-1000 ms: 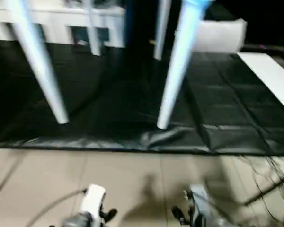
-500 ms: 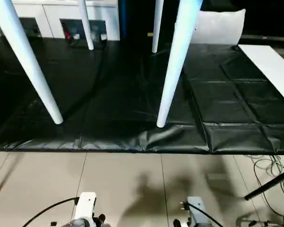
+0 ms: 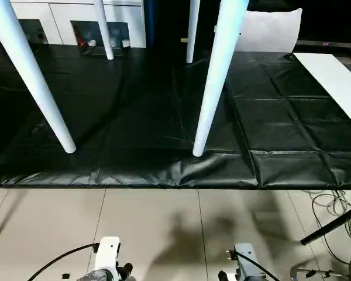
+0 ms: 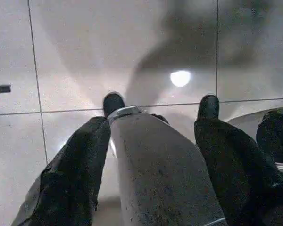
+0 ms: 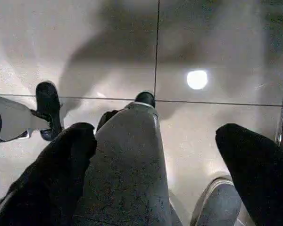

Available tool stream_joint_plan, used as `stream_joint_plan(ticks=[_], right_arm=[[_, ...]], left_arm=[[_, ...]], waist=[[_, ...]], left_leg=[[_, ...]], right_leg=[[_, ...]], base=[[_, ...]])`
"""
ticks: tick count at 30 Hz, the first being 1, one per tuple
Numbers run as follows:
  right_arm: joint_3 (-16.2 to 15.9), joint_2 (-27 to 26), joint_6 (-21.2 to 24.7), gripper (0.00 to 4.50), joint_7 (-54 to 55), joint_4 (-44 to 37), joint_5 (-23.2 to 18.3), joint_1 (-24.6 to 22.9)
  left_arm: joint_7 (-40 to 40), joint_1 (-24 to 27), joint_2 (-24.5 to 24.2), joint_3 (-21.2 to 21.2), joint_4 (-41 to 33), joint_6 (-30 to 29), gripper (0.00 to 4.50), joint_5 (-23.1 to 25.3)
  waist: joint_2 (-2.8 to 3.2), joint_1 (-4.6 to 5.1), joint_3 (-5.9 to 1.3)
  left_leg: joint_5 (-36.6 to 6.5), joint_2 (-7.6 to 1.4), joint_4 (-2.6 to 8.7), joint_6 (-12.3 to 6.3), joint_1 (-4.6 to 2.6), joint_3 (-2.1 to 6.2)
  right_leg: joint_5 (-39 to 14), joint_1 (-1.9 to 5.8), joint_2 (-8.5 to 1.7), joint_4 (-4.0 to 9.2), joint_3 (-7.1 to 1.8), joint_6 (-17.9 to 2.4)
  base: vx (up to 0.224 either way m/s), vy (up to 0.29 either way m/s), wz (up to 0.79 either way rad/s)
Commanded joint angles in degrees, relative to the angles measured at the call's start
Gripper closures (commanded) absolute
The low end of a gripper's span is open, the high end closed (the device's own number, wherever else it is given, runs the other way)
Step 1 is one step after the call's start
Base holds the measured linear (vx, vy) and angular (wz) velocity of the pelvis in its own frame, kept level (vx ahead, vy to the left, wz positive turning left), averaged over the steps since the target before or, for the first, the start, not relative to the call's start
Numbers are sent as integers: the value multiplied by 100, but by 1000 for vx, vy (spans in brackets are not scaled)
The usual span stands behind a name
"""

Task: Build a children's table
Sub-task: Flip table

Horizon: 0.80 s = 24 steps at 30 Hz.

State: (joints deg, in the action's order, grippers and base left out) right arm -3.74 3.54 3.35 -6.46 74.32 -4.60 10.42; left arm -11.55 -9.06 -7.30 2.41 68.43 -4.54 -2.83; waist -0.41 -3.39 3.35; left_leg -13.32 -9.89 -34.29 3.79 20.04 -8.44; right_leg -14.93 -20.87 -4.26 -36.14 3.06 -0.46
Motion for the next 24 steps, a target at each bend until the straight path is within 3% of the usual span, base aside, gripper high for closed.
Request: stream_joint_plan(ticks=[1, 7, 24], right_arm=[[36, 2, 16, 0, 6, 27, 19, -1], [36, 2, 16, 0, 6, 27, 19, -1], [36, 2, 16, 0, 6, 27, 19, -1]], left_arm=[[0, 9, 13, -14, 43, 16, 125, -21], [0, 9, 13, -14, 43, 16, 125, -21], [0, 9, 13, -14, 43, 16, 125, -21]], waist=[[11, -9, -163], [13, -8, -145], [15, 3, -114]], left_leg=[[-584, -399, 478, -635, 33, 71], [-756, -404, 503, -556, 30, 69], [-900, -413, 541, -475, 42, 68]], right_leg=[[332, 193, -534, 440, -307, -1579], [50, 179, -535, 474, -316, -1541], [-118, 158, -540, 508, -333, -1496]], base=[[0, 0, 0], [0, 0, 0], [0, 0, 0]])
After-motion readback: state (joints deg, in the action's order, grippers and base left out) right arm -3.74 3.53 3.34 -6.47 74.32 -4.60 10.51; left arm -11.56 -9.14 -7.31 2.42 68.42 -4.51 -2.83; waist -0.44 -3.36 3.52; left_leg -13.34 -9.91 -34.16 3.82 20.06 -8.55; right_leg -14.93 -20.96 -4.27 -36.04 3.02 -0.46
